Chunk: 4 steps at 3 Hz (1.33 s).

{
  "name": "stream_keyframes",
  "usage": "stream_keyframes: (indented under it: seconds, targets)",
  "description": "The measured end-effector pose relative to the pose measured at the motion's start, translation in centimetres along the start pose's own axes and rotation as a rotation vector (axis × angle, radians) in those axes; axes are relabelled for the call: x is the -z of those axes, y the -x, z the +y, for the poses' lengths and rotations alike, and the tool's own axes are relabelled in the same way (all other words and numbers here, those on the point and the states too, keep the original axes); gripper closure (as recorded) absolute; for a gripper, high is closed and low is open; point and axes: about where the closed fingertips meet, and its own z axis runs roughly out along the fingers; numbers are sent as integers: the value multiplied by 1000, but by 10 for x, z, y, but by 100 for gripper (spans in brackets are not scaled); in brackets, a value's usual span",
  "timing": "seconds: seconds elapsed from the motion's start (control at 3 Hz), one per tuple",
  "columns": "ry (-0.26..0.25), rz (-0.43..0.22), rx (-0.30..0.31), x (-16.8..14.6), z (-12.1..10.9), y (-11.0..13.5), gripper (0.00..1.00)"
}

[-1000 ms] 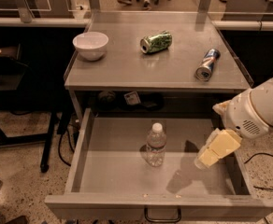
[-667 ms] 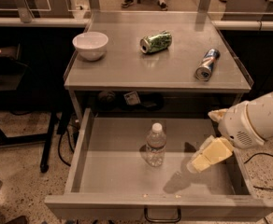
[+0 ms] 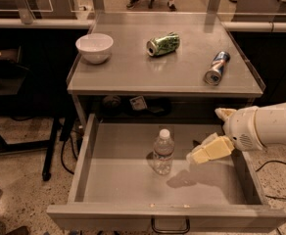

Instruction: Pick water bottle from top drawer and place on counter

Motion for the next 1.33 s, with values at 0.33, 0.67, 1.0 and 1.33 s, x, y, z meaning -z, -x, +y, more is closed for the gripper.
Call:
stream_keyframes:
  seconds: [0.33, 0.67, 1.0, 1.33]
  targets:
    - [-3, -3, -1, -1, -1, 0, 0]
    - [21, -42, 0, -19, 8, -3, 0]
    - [27, -115, 31, -68, -2, 13, 0]
    - [27, -115, 30, -68, -2, 13, 0]
